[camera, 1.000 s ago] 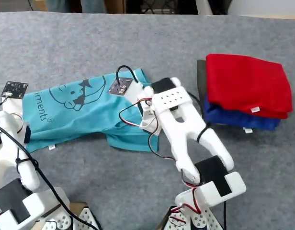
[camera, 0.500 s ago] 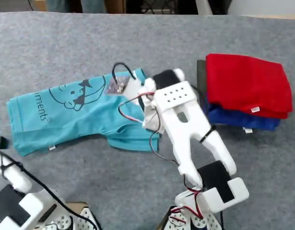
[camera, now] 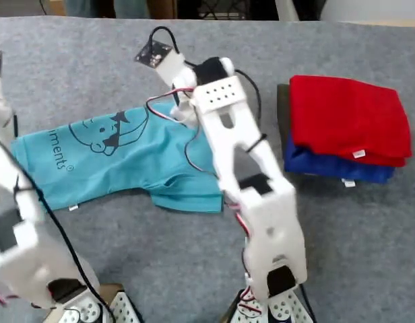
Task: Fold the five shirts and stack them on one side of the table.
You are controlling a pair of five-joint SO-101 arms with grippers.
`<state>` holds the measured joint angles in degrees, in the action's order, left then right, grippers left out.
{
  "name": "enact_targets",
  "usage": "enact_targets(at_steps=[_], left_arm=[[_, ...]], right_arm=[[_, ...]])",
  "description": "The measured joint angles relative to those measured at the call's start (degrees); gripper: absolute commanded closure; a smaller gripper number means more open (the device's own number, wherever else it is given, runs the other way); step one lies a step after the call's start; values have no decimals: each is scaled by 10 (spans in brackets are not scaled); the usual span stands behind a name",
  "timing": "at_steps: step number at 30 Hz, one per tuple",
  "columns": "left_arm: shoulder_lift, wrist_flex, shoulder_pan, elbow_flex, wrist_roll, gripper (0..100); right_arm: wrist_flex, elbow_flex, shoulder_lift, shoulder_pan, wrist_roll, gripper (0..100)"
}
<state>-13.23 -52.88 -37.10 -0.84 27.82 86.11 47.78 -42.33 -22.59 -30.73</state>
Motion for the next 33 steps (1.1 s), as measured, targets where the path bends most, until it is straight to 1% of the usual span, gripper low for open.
enact_targets(at_steps=[2,4,8,11,15,20,23,28,30,33], left_arm=[[-75,45,4,-24,-8,971],[-148,65,4,-50,-11,971],[-251,81,0,-130,-11,971],[-301,79,-7,-186,-12,971],[-343,77,-19,-233,-14,971],[-346,72,-24,-259,-15,971],[-336,28,-25,-283,-13,971],[-303,-102,-36,-323,-11,971],[-302,-119,-35,-327,-11,971],[-326,-120,-39,-326,-11,971]], right_arm=[[0,93,-81,0,11,984],[0,183,-159,0,13,984],[9,333,-302,11,13,984],[42,426,-362,30,14,984],[75,450,-364,36,13,984],[79,455,-349,36,13,984],[86,455,-308,36,13,984],[127,456,-232,35,13,984],[139,456,-222,32,13,984],[145,456,-222,33,13,984]])
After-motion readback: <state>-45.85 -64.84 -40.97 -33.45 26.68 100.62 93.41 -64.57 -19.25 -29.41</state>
